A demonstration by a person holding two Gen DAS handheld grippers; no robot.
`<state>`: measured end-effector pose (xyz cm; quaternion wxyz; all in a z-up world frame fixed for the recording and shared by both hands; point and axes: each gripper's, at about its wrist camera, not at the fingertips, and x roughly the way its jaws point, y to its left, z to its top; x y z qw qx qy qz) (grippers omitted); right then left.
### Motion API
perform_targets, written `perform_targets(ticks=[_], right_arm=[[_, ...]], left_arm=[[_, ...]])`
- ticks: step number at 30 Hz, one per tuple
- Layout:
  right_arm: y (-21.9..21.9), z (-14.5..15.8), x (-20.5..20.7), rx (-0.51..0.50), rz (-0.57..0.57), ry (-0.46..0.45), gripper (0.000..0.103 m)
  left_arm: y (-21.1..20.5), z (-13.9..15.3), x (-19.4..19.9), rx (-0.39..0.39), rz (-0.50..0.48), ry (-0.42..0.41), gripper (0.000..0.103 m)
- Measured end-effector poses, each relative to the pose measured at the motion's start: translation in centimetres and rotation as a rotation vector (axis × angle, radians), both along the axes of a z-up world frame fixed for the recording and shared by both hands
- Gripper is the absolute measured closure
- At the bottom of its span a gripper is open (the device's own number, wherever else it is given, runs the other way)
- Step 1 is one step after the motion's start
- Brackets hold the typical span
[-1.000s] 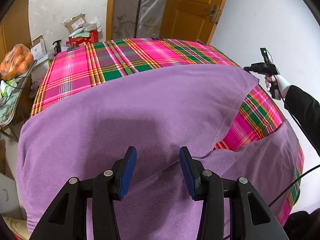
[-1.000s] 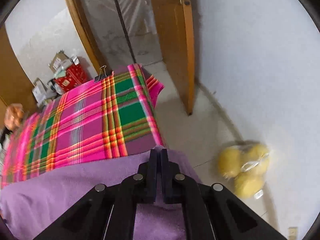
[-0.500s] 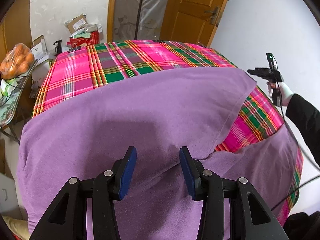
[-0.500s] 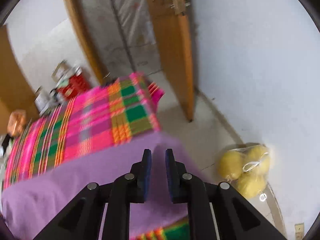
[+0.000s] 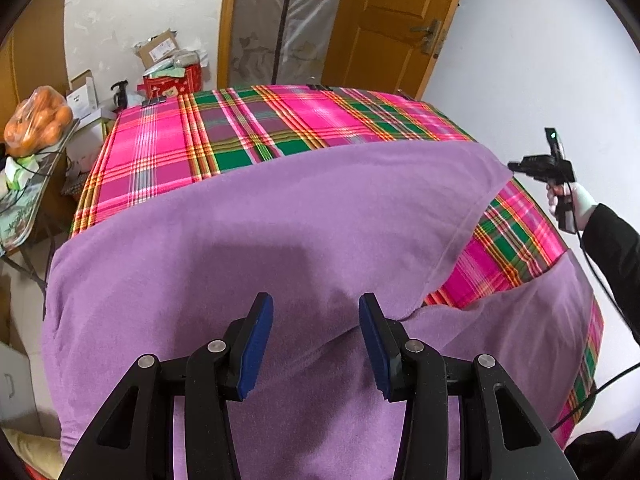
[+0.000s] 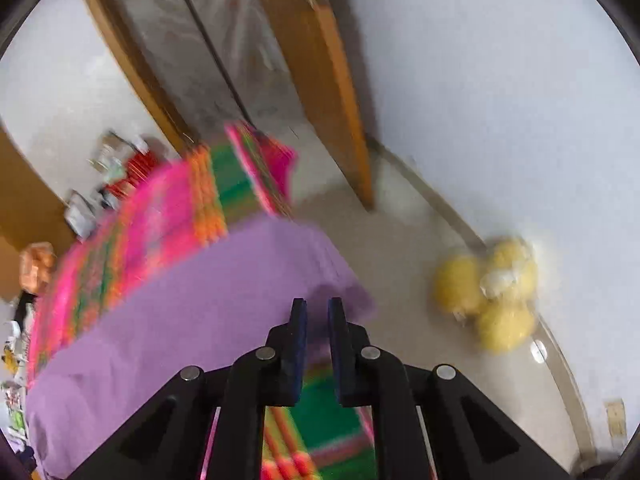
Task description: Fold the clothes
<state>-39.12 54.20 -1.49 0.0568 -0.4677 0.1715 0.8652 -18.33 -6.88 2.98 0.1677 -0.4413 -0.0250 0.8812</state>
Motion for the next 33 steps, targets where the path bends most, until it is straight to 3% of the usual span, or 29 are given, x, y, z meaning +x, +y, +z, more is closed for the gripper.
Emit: perform_targets(ticks=[5, 9, 13, 18, 21, 26, 30, 33], right_arm=[[1.8, 0.1, 2.1, -0.013, -0.144, -0.013, 0.091], [-4.1, 3.1, 3.6, -0.008, 0.049, 0.098, 0.09], [-13.6, 4.8, 5.3, -0.033, 0.333, 0.119, 0.09], [-26.6, 3.4, 8.9, 0.073, 0.645, 0.068, 0.09], [-31.4, 1.9, 10.9, 0.102, 0.752, 0.063, 0.09], [-35.3, -0.1, 12.7, 0.158, 0.813, 0.05, 0.09], [-34.7, 0.6, 13.3, 0.157, 0.763, 0.019, 0.09], [-35.2, 1.4, 14.4, 0.135, 0.767, 0.049, 0.09]], left_arm=[[-0.2, 0.2, 0.3, -0.012, 0.011, -0.005, 0.056], [-0.6, 0.4, 0.3, -0.01, 0.033, -0.015, 0.056], [-1.1, 0.7, 0.5, -0.005, 0.052, -0.023, 0.056], [-2.0, 2.0, 1.3, -0.004, 0.083, 0.002, 0.056], [-2.8, 2.8, 2.1, 0.001, 0.108, 0.023, 0.056], [-4.4, 3.4, 3.6, -0.022, 0.141, 0.033, 0.056], [-6.2, 2.8, 4.4, -0.057, 0.183, 0.009, 0.056], [-7.4, 1.9, 4.6, -0.07, 0.208, -0.039, 0.056]])
